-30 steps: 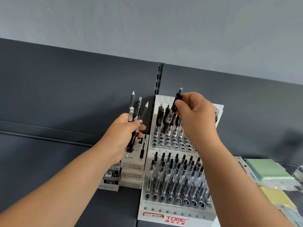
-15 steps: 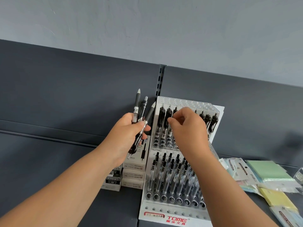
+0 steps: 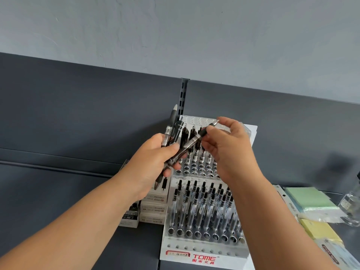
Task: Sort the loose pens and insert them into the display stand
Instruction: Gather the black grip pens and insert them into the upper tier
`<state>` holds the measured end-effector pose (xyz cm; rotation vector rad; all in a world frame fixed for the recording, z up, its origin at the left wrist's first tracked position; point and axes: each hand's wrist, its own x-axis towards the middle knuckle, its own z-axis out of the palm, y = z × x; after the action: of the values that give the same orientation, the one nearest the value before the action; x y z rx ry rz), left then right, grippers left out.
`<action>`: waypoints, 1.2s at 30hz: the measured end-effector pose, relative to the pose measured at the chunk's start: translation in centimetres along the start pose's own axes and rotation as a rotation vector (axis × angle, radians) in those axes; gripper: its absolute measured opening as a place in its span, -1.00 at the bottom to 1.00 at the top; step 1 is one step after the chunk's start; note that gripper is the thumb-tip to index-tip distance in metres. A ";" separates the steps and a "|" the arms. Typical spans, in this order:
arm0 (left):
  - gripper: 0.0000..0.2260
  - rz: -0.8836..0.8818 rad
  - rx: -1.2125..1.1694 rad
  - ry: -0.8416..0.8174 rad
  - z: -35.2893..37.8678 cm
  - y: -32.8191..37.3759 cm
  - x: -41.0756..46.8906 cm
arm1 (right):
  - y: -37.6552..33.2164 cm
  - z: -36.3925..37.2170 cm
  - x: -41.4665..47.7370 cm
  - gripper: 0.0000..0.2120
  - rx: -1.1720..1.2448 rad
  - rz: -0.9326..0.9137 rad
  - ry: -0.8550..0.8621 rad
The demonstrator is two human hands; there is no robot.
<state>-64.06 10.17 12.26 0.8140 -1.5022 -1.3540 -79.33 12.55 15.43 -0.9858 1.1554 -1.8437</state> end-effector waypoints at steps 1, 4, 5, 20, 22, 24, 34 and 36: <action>-0.91 -0.012 -0.023 0.003 0.0 0.0 0.1 | -0.1 -0.4 0.1 -0.75 0.038 -0.007 0.020; -0.97 -0.043 -0.120 0.084 -0.1 0.2 0.5 | -0.2 -1.3 -0.1 -0.78 0.114 0.006 0.015; -0.96 -0.047 -0.152 0.131 -0.2 0.3 0.8 | -0.2 -1.7 -0.1 -0.79 0.128 0.022 -0.003; -0.86 0.046 -0.049 0.156 0.9 1.1 2.0 | -1.2 -1.6 -0.6 -0.88 -0.853 -0.047 -0.493; -0.86 0.051 -0.064 0.150 1.1 1.1 2.0 | -1.2 -1.0 -0.4 -0.84 -0.784 -0.003 -0.533; -0.88 0.053 -0.063 0.157 1.2 1.0 2.0 | -1.1 -0.9 -0.2 -0.81 -0.722 0.053 -0.558; -0.88 -0.040 -0.108 0.300 0.3 0.1 2.0 | -1.8 -1.3 1.6 -0.89 -0.614 -0.185 -0.188; -0.88 -0.058 -0.107 0.280 0.2 -0.1 1.9 | -1.3 -1.1 1.9 -0.88 -0.592 -0.227 -0.112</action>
<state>-64.94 8.54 12.51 0.9421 -1.1875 -1.2908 -81.38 11.76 16.73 -1.5831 1.6162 -1.6084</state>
